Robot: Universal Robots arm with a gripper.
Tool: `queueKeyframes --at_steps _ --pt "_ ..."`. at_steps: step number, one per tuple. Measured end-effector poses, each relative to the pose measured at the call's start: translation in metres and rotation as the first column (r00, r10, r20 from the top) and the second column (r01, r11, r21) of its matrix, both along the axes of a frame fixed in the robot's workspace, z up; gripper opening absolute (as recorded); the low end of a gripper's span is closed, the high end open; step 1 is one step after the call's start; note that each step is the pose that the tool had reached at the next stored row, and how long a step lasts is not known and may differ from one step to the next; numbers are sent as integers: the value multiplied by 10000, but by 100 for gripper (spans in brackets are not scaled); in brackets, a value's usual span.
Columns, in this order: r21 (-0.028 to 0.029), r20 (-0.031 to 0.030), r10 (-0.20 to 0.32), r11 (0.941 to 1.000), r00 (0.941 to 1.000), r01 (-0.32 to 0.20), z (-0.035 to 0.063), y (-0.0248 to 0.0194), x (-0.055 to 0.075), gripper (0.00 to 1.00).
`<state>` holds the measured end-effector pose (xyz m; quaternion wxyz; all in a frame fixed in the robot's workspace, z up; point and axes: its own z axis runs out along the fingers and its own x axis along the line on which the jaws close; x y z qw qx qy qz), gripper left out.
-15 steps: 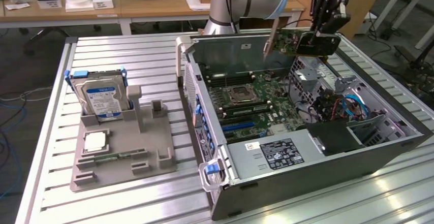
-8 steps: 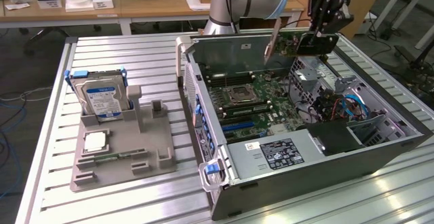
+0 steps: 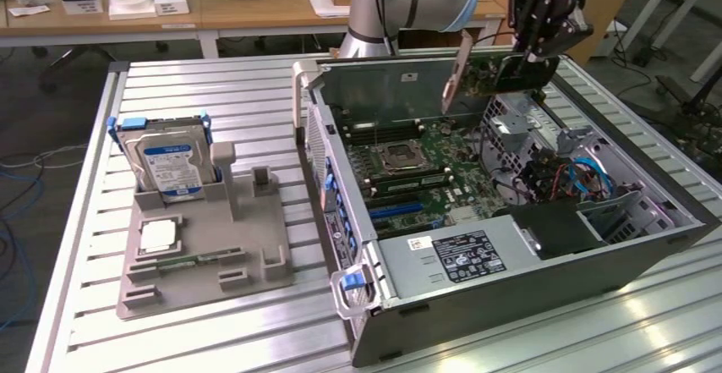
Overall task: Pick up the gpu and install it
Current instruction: 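Insert the gpu into the slot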
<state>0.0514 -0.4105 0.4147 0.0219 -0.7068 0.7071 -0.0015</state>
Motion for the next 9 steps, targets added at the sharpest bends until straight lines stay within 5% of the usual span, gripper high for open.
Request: queueKeyframes --at_steps 9 --pt "0 1 1422 9898 9898 -1422 -7 0 0 27"
